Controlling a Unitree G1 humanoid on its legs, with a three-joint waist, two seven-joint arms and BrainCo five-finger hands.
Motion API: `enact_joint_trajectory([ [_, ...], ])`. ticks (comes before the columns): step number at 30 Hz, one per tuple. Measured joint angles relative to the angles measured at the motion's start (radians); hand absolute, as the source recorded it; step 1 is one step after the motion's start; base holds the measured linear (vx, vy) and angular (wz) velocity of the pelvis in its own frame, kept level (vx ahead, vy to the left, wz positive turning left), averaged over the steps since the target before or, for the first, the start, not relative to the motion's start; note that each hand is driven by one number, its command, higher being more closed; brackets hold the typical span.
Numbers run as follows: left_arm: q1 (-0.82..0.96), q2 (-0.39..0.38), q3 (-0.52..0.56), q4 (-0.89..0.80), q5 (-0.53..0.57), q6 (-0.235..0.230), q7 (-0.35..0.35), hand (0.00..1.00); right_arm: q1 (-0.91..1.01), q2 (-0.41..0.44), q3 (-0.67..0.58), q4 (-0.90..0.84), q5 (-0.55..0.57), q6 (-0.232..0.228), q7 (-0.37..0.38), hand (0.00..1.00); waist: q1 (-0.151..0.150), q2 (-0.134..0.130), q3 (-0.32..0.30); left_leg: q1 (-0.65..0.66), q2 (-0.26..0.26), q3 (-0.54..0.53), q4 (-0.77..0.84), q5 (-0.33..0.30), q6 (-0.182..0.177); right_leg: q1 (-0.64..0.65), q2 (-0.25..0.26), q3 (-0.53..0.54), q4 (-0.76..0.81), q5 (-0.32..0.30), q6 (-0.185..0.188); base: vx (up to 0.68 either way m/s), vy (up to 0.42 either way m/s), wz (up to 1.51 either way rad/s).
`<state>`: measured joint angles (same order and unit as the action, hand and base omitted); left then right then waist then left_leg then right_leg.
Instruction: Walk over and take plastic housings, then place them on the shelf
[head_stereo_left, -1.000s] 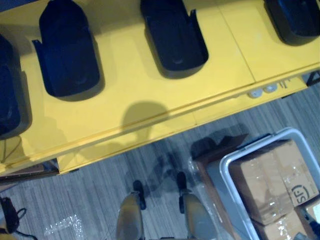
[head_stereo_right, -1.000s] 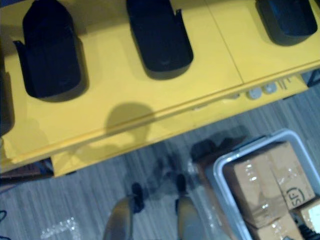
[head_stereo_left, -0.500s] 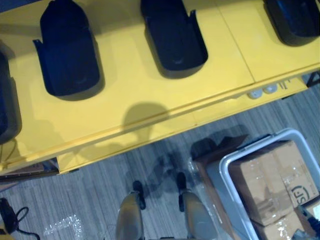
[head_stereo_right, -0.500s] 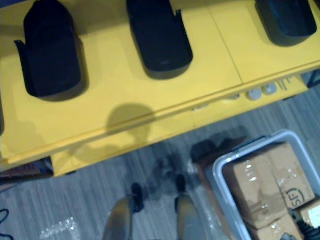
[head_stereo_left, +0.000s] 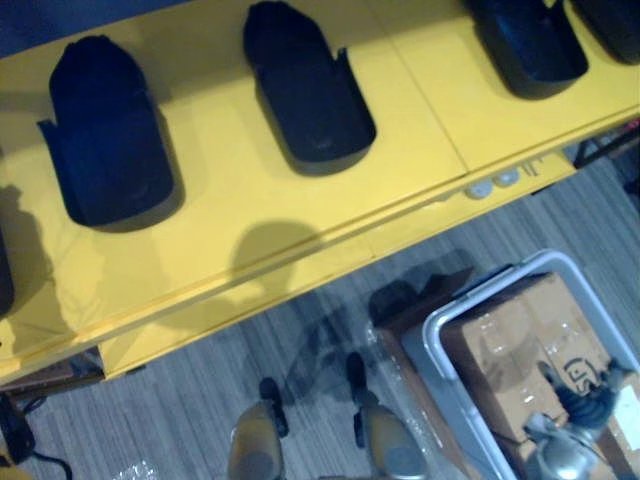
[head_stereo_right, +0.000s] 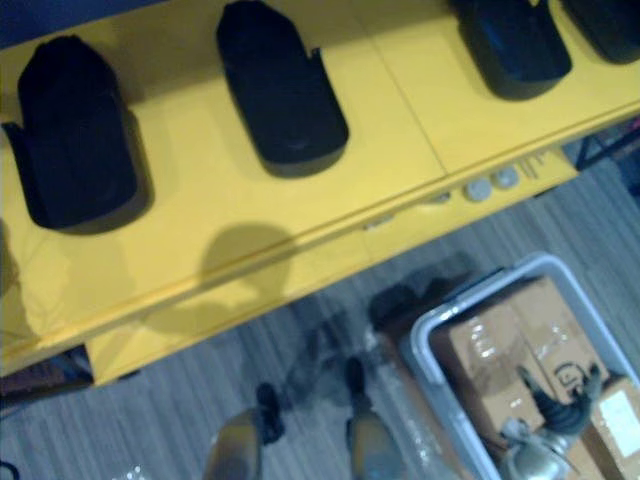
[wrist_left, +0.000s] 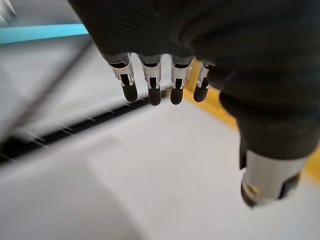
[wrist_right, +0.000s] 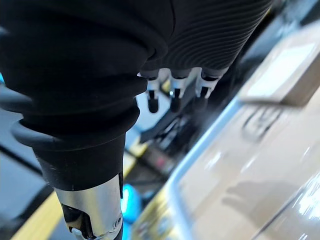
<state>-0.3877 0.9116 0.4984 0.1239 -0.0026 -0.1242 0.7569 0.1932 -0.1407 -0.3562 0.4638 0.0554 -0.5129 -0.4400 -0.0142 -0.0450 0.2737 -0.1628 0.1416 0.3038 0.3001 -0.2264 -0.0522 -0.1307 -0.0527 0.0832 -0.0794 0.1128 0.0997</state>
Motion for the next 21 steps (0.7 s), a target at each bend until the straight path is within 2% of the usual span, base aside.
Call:
enact_joint_trajectory([
  [2,0.173,-0.235,0.047,-0.18,-0.002,-0.047,-0.008,0.0,0.024,0.04,0.03,-0.045,-0.036,0.017,-0.006,0.0,0.002,0.045,-0.055,0.08,0.001,-0.066,-0.061,0.009,-0.009,0.061,0.018,-0.078,0.0,0.001,-0.001,0.19,-0.122,0.07],
  [3,0.221,-0.302,0.064,-0.212,0.001,-0.064,-0.013,0.0,0.036,0.046,0.038,-0.057,-0.043,0.019,-0.008,0.0,0.004,0.057,-0.07,0.1,0.001,-0.084,-0.078,0.012,-0.014,0.075,0.022,-0.104,0.0,0.0,-0.001,0.17,-0.119,0.26],
  [4,0.31,-0.421,0.084,-0.278,0.03,-0.071,-0.01,0.0,0.054,0.057,0.046,-0.068,-0.066,0.02,-0.018,0.0,0.008,0.075,-0.092,0.134,0.0,-0.114,-0.109,0.023,-0.02,0.105,0.027,-0.151,0.0,0.0,-0.001,0.15,-0.079,0.43],
  [5,0.387,-0.498,0.084,-0.333,0.065,-0.071,-0.009,1.0,0.067,0.065,0.048,-0.067,-0.072,0.022,-0.022,0.0,0.023,0.085,-0.11,0.156,-0.001,-0.141,-0.133,0.029,-0.02,0.127,0.031,-0.193,0.0,0.0,-0.002,0.12,-0.063,0.52],
  [9,0.521,-0.58,0.088,-0.408,0.123,-0.076,-0.018,1.0,0.062,0.069,0.083,-0.067,-0.07,0.048,-0.042,0.0,0.072,0.075,-0.143,0.163,-0.021,-0.216,-0.173,0.056,-0.016,0.156,0.019,-0.277,-0.001,-0.003,-0.007,0.0,0.005,0.64],
  [12,0.61,-0.634,0.096,-0.442,0.116,-0.123,-0.055,1.0,0.029,0.069,0.108,-0.059,-0.07,0.064,-0.045,0.0,0.117,0.065,-0.16,0.169,-0.055,-0.257,-0.192,0.076,0.001,0.18,-0.01,-0.338,-0.003,-0.008,-0.014,-0.08,0.061,0.47],
  [13,0.625,-0.647,0.103,-0.455,0.103,-0.133,-0.071,1.0,0.023,0.069,0.112,-0.055,-0.069,0.067,-0.045,0.0,0.12,0.062,-0.162,0.169,-0.062,-0.263,-0.192,0.077,0.003,0.184,-0.018,-0.351,-0.004,-0.012,-0.018,-0.09,0.041,0.29],
  [16,0.697,-0.716,0.121,-0.497,-0.092,-0.192,-0.179,1.0,0.013,0.072,0.115,-0.015,-0.068,0.083,-0.047,0.0,0.141,0.049,-0.183,0.163,-0.092,-0.272,-0.198,0.09,0.013,0.186,-0.04,-0.393,-0.001,-0.036,-0.046,-0.1,0.015,0.13],
  [20,0.758,-0.783,0.116,-0.498,-0.194,-0.212,-0.328,1.0,0.026,0.074,0.115,0.022,-0.05,0.102,-0.045,0.0,0.139,0.052,-0.195,0.162,-0.109,-0.297,-0.24,0.115,0.014,0.191,-0.061,-0.436,-0.001,-0.056,-0.038,-0.12,-0.016,0.24],
  [21,0.777,-0.789,0.115,-0.498,-0.234,-0.228,-0.401,1.0,0.03,0.073,0.115,0.032,-0.05,0.121,-0.043,0.0,0.138,0.055,-0.196,0.163,-0.107,-0.299,-0.254,0.124,0.009,0.189,-0.06,-0.439,-0.001,-0.057,-0.037,-0.08,-0.041,0.13],
])
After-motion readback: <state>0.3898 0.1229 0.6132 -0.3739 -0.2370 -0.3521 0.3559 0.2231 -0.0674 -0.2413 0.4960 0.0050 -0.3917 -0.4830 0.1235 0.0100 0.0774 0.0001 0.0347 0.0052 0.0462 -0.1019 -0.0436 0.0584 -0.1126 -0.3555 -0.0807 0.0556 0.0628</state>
